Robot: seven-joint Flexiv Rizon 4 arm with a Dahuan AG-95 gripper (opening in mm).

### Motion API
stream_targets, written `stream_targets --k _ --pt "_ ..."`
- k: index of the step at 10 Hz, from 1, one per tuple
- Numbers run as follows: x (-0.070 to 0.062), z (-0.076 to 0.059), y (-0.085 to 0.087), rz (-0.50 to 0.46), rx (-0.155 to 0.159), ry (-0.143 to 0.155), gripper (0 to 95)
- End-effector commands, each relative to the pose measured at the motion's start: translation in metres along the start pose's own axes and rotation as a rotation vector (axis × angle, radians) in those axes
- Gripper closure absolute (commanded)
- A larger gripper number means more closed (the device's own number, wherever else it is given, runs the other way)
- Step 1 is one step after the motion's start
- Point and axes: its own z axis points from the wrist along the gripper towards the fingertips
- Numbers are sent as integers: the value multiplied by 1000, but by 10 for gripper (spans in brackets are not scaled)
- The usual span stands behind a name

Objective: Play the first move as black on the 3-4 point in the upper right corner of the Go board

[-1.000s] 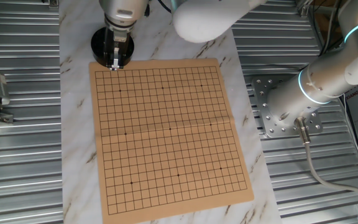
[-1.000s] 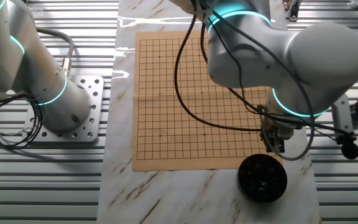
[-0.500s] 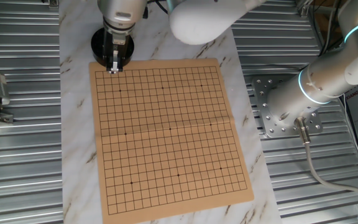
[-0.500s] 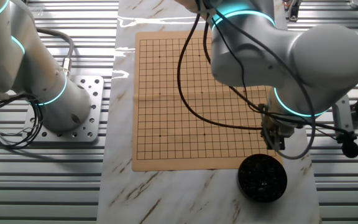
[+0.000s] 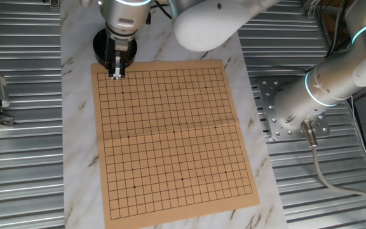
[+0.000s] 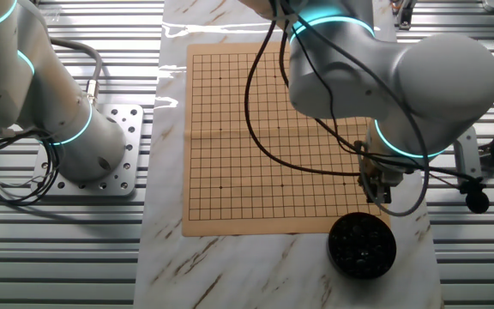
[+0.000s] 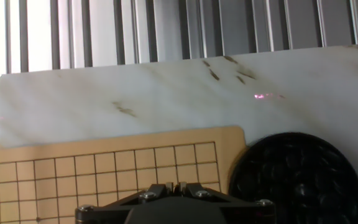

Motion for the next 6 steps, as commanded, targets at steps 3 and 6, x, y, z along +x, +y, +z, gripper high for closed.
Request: stream_targets --k 3,6 --pt "-1 0 0 -2 2 -1 950" --pt "-1 0 0 -5 5 5 950"
